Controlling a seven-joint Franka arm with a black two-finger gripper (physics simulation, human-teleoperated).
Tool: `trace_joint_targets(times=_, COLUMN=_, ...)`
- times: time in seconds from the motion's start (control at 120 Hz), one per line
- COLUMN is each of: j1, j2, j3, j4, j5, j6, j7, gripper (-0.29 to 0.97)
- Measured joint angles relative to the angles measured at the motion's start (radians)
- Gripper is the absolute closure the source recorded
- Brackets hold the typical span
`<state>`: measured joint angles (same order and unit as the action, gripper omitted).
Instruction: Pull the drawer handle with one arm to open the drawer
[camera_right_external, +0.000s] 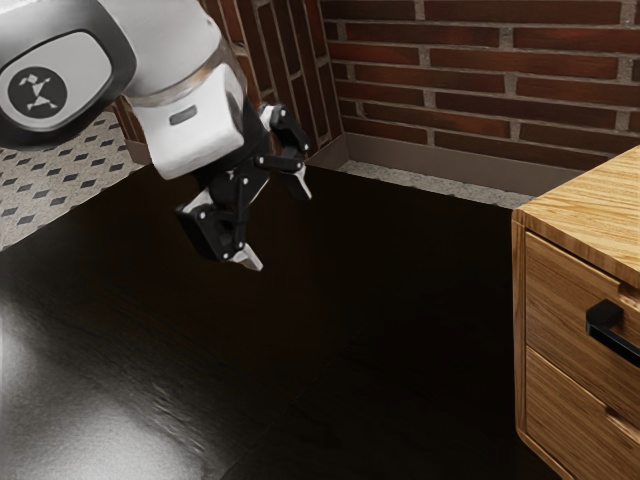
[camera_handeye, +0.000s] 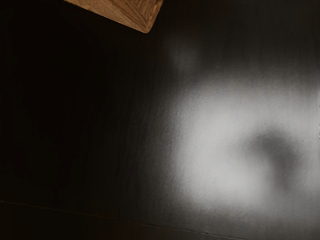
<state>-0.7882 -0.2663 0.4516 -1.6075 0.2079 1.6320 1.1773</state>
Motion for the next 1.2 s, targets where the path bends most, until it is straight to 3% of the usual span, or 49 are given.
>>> trace_joint_targets(times=0.467, j1=-0.101, j2=-0.064, j3=-0.129, j4=-0.155, j5=-0.002, j6=0.138, j7=0.079, gripper=0.00)
trace_joint_targets(times=0.583, j1=-0.173, j2=-0.064, j3=-0.133, j4=-0.171, j5=-0.007, j6=0.170, j7=0.091, gripper=0.00)
trace_joint_targets(times=0.883, j1=-0.209, j2=-0.047, j3=-0.223, j4=-0.157, j5=0.015, j6=0.215, j7=0.112, gripper=0.00)
trace_joint_targets(times=1.2, j1=-0.210, j2=0.053, j3=-0.264, j4=-0.051, j5=0.027, j6=0.240, j7=0.125, gripper=0.00)
